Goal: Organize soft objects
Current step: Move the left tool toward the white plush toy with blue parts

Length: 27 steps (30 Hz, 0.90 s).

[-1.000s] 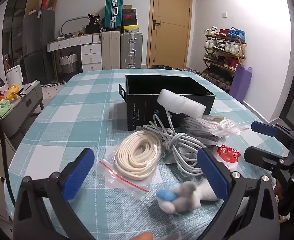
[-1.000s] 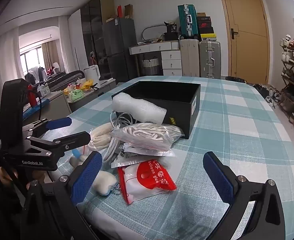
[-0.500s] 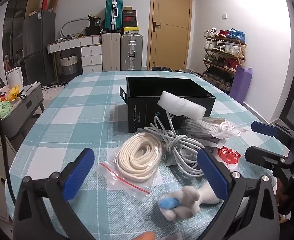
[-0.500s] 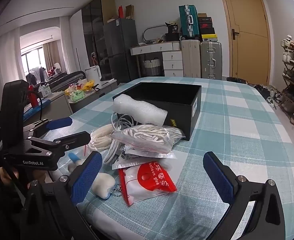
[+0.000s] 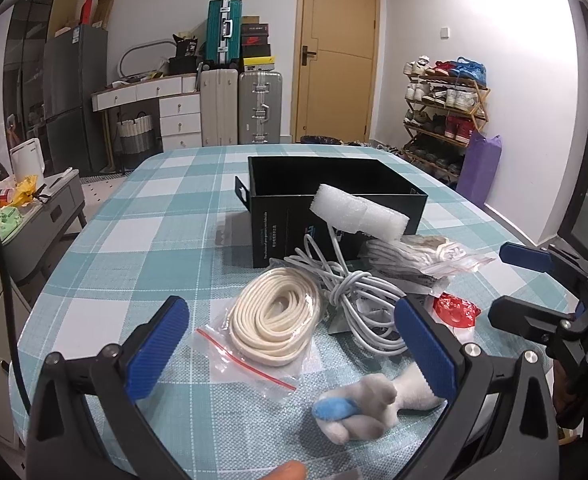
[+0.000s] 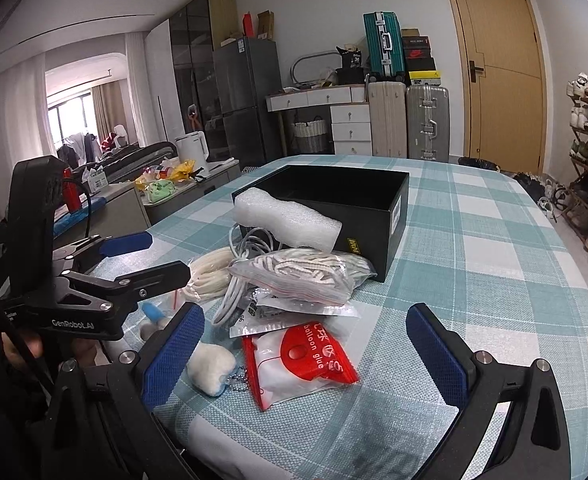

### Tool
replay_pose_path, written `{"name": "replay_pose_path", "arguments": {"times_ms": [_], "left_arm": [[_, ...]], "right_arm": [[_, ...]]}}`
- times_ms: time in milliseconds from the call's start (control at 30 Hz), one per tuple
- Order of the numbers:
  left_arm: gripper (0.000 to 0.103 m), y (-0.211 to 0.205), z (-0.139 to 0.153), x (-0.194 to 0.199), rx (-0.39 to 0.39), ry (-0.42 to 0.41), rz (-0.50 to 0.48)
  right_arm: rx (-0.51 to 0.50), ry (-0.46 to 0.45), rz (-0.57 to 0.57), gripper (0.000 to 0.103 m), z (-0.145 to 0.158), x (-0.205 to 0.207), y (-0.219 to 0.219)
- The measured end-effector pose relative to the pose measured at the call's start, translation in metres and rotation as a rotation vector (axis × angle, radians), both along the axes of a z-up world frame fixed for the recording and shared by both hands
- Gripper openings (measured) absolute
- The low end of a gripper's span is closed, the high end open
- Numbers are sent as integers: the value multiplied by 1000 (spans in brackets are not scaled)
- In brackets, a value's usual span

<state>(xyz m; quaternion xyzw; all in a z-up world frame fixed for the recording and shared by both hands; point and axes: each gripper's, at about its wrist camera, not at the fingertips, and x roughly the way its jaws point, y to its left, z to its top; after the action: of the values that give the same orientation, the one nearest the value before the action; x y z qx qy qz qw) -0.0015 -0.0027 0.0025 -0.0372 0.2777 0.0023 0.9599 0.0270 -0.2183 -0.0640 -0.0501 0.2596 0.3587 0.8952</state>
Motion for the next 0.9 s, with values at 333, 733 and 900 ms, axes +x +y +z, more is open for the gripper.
{"name": "replay_pose_path", "arguments": {"times_ms": [333, 733, 900], "left_arm": [[103, -3, 1, -1, 19, 0, -16], [103, -3, -1, 0, 13, 4, -29], [103, -5, -4, 0, 14, 8, -37]], "right_arm": [[-11, 20, -2, 103, -4, 5, 0], [-14, 22, -14, 103, -6, 6, -2], [-21, 18, -19, 103, -4, 4, -4]]}}
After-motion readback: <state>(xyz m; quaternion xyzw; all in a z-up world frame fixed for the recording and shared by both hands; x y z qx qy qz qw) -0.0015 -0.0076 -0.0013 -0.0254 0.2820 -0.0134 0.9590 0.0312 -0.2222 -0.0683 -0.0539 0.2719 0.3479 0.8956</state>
